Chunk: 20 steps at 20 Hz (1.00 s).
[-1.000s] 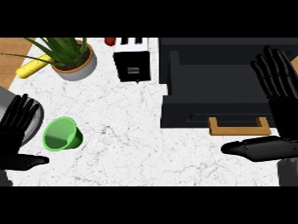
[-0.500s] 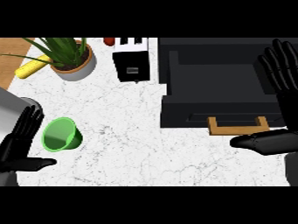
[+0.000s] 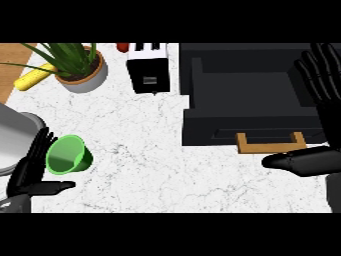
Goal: Pick up the cup, place it into the drawer and close the drawer
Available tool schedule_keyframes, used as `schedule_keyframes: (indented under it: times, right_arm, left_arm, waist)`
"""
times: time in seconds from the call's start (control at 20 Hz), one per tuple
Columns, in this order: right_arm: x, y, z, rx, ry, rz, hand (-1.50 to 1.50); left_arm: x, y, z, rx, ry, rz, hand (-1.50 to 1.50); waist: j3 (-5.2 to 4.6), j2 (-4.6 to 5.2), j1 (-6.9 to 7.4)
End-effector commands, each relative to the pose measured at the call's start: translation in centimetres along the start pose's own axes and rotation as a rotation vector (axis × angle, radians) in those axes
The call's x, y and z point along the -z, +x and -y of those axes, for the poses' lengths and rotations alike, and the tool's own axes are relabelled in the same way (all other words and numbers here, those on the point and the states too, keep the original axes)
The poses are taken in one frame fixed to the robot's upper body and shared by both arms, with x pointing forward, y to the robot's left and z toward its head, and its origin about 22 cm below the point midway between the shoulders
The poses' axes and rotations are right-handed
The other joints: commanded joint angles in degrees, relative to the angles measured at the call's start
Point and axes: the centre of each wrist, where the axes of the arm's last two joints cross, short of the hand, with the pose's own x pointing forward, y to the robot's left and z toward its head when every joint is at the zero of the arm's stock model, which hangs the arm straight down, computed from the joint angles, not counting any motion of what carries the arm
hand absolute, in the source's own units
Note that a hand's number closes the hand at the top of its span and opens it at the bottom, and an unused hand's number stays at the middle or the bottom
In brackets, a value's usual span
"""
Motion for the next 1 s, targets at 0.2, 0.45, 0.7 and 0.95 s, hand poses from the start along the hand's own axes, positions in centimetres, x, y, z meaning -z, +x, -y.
schedule_keyframes:
  times: [0.2,0.45,0.7,0.95]
  right_arm:
    - [1.0,-0.2,0.2,0.001,0.031,0.003,-1.50]
    - [0.7,0.2,0.5,0.017,0.018,0.008,-1.50]
    - [0.1,-0.2,0.9,-0.005,0.009,0.002,-1.50]
    - [0.1,0.5,0.1,0.000,0.001,0.001,-1.50]
  left_arm:
    - [-0.2,-0.7,0.0,-0.049,-0.019,0.071,-1.50]
    - [-0.1,-1.3,1.2,-0.055,-0.031,0.095,-1.50]
    - [2.3,-0.3,2.2,-0.056,-0.065,0.108,-1.50]
    - [1.1,-0.9,1.7,-0.083,-0.089,0.119,-1.50]
  waist:
    - [-0.11,0.28,-0.28]
    - [-0.15,0.38,-0.65]
    - [-0.07,0.24,-0.50]
    - [-0.16,0.36,-0.80]
